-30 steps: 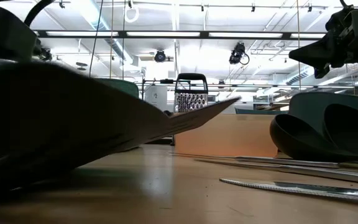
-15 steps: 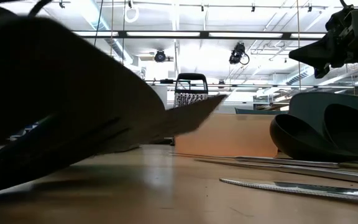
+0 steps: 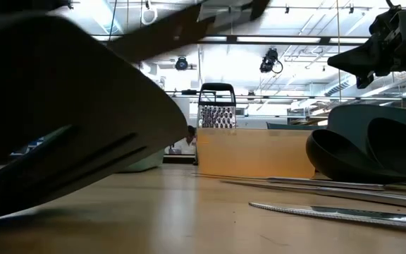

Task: Pick & Place Kitchen Items
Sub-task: Put the top black spatula into the green bin

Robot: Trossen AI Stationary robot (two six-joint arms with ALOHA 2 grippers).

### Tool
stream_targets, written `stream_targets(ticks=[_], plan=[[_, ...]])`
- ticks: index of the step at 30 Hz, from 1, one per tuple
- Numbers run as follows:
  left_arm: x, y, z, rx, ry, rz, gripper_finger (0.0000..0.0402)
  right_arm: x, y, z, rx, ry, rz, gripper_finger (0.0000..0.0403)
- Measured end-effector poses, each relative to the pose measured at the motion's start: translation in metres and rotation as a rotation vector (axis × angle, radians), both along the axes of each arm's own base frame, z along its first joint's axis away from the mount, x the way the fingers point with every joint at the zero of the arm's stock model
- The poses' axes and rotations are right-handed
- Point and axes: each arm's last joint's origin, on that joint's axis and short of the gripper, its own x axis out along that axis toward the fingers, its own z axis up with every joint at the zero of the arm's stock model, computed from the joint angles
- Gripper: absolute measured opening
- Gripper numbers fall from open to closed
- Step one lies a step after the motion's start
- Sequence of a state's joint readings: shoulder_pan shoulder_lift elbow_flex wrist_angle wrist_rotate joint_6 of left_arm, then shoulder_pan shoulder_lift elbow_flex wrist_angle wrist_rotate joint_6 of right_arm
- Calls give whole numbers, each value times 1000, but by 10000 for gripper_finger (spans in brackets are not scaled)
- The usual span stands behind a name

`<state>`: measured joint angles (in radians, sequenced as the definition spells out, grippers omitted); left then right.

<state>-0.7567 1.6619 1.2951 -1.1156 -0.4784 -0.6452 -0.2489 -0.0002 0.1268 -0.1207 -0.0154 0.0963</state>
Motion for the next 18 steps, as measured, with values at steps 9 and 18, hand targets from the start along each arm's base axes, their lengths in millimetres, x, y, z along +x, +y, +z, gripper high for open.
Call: stream_targets(ticks=[9, 18], plan=[[4, 31, 87, 523, -113, -82, 114, 0, 0, 1, -1, -7, 1, 28], [-3, 139, 113, 598, 3, 30, 114, 0, 0, 0, 27, -7, 2, 28]])
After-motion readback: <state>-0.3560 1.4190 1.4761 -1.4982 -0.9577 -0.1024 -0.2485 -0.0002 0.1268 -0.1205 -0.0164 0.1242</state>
